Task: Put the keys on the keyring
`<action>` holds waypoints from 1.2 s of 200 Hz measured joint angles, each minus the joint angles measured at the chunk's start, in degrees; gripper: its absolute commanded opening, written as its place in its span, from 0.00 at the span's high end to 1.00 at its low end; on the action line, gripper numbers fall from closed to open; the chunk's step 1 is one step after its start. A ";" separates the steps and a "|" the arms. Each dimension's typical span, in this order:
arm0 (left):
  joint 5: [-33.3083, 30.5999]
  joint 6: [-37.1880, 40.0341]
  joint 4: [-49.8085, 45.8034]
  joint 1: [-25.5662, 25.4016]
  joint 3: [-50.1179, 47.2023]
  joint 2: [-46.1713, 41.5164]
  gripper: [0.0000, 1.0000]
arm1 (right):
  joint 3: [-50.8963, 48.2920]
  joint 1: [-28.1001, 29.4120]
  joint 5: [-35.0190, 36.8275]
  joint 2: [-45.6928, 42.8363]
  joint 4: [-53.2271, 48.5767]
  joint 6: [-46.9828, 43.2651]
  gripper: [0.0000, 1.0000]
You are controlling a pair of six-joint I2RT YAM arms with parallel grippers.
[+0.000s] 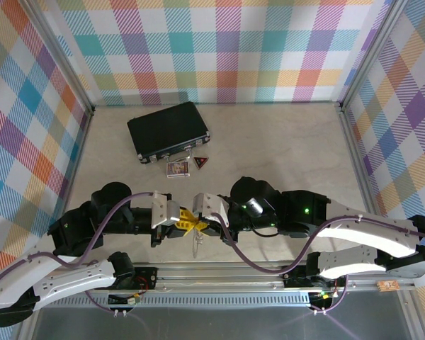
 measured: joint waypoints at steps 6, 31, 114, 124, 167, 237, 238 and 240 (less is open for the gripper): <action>0.11 0.26 0.04 0.00 0.00 -0.04 0.98 | 0.28 0.00 0.13 0.04 -0.28 -0.07 1.00; 0.13 0.50 0.11 0.00 0.00 -0.37 1.00 | 1.33 0.00 0.09 0.57 -1.07 -0.39 1.00; 1.03 -4.87 9.86 0.00 -4.11 -6.08 1.00 | -1.01 0.00 -1.60 -2.64 5.68 -0.35 0.81; 1.31 -5.84 12.15 0.00 -4.81 -6.88 1.00 | -1.49 0.00 -2.23 -3.48 6.64 -0.20 0.78; 3.45 -8.46 19.21 0.00 -5.99 -7.72 1.00 | -3.98 0.07 -3.30 -6.60 12.28 0.48 0.67; 5.53 -10.23 25.18 0.00 -7.82 -7.32 1.00 | -8.02 0.17 -4.72 -9.68 18.88 2.25 0.64; 5.53 -10.25 25.27 0.00 -7.87 -7.32 1.00 | -8.02 0.17 -4.72 -9.68 18.91 2.25 0.64; 5.53 -10.27 25.35 0.00 -7.93 -7.32 1.00 | -8.02 0.17 -4.70 -9.68 19.04 2.25 0.64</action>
